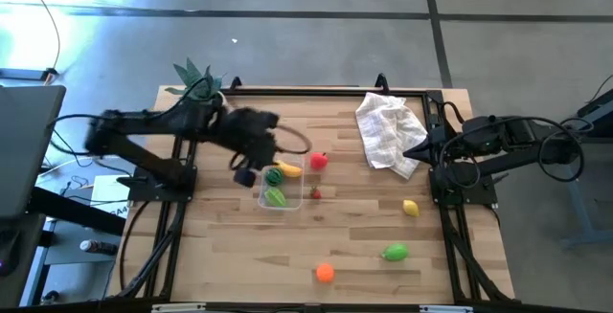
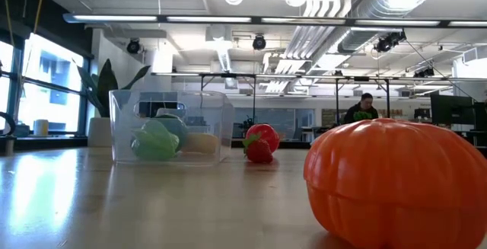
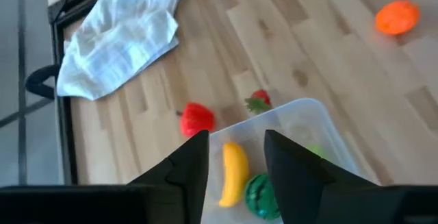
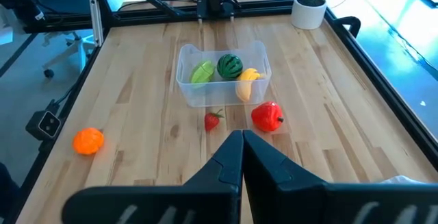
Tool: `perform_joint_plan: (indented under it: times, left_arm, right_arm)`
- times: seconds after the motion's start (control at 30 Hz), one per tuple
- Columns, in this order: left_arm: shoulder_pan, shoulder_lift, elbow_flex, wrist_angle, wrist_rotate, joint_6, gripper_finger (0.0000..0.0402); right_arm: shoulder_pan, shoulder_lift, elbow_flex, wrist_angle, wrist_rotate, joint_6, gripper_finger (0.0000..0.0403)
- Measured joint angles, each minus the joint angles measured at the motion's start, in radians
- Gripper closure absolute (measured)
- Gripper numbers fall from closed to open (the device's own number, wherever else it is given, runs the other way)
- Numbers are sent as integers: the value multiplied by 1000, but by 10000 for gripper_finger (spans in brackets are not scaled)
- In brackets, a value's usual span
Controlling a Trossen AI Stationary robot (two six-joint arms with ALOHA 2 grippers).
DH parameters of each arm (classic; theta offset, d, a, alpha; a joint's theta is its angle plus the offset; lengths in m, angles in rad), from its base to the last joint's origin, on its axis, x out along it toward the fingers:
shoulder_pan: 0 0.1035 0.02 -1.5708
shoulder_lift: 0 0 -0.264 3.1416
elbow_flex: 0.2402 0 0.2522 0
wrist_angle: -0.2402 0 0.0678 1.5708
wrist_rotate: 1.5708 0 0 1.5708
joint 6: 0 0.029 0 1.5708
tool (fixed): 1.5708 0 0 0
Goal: Pick and placing Produce into tupperware
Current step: Put the lemon into the bin
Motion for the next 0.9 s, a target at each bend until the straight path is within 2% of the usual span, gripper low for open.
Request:
perform_joint_plan:
  times: [0.2,0.33,0.43,0.6,0.73,0.9]
  left_arm:
    - [-71,-283,-346,274,-1,-42,290]
    - [-112,-434,-484,342,-58,-40,298]
    - [-114,-510,-521,303,-125,-60,302]
    - [-113,-589,-525,224,-151,-63,310]
    - [-113,-621,-525,147,-196,-56,316]
    - [-113,-625,-525,57,-199,-81,318]
  right_arm:
    - [0,0,0,0,0,0,402]
    - [0,0,0,0,0,0,402]
    - [0,0,0,0,0,0,402]
    - [0,0,0,0,0,0,402]
    - [0,0,0,0,0,0,402]
    - [0,0,0,0,0,0,402]
